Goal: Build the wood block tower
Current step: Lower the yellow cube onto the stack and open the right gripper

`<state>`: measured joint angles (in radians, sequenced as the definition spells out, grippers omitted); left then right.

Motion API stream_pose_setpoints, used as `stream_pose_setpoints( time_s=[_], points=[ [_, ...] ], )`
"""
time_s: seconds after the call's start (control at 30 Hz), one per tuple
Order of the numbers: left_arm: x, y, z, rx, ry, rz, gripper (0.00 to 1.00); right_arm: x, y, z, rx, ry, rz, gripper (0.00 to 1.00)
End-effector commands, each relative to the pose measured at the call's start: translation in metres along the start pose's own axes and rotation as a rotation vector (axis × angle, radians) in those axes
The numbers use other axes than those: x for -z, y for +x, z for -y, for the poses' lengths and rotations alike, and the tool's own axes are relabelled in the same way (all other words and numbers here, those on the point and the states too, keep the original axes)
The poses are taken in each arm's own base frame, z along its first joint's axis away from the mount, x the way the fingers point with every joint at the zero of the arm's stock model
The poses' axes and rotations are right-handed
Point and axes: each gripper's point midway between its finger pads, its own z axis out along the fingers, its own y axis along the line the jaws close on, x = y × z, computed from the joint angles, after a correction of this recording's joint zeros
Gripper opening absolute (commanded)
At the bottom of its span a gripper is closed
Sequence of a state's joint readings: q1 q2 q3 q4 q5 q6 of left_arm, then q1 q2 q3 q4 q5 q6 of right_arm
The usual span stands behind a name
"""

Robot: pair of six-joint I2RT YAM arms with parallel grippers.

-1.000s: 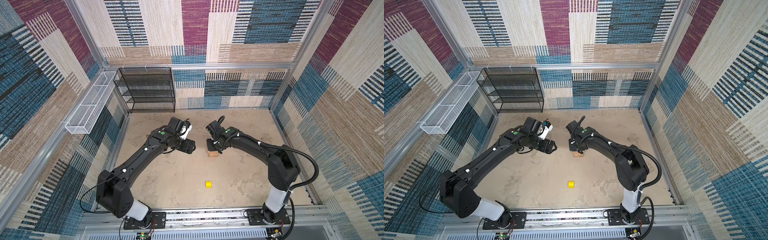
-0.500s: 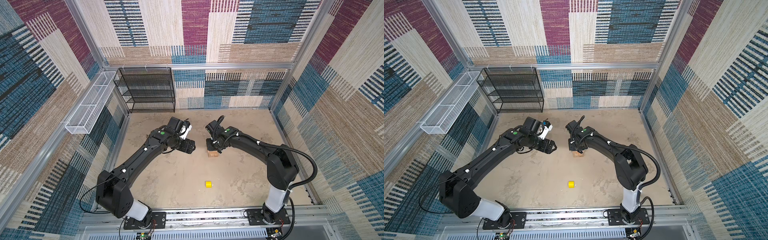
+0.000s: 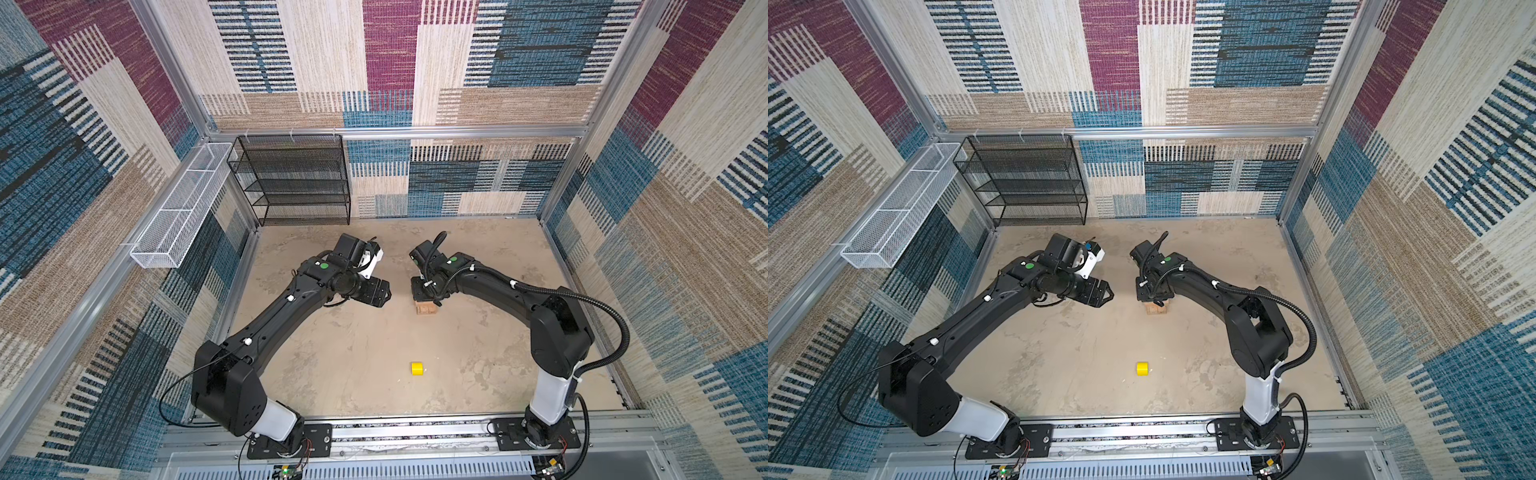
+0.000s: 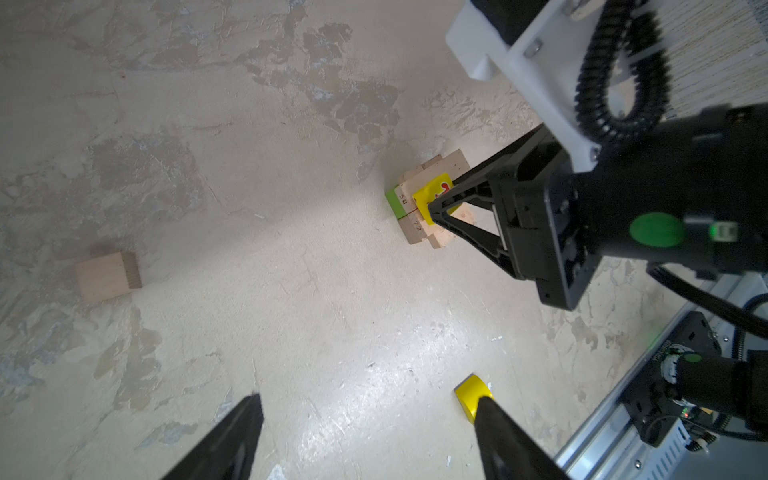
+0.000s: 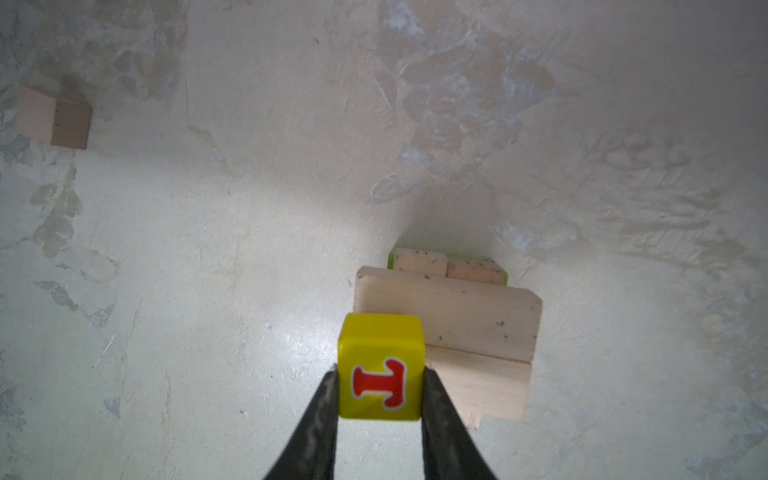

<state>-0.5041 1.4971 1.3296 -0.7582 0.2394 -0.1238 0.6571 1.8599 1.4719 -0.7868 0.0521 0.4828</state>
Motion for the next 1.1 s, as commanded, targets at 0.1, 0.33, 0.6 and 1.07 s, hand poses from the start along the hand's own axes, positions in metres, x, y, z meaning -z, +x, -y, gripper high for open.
stream_pose_setpoints(
  time_s=[0.1, 0.33, 0.6, 1.07],
  points=[
    [0.0019, -0.002, 0.001, 0.023, 0.01, 0.011, 0.85, -0.0015, -0.0008, -0.0015, -0.013, -0.002, -0.002, 0.0],
    [0.002, -0.0023, 0.0006, 0.028, 0.013, 0.012, 0.85, -0.0018, -0.0001, -0.0001, -0.014, 0.007, -0.006, 0.08],
    [0.0031, -0.0026, 0.0003, 0.028, 0.013, 0.015, 0.85, -0.0027, 0.0008, 0.0019, -0.019, 0.018, -0.01, 0.18],
    [0.0046, -0.0023, -0.0006, 0.032, 0.011, 0.018, 0.85, -0.0014, 0.0014, -0.0003, -0.024, 0.006, -0.017, 0.52]
  ],
)
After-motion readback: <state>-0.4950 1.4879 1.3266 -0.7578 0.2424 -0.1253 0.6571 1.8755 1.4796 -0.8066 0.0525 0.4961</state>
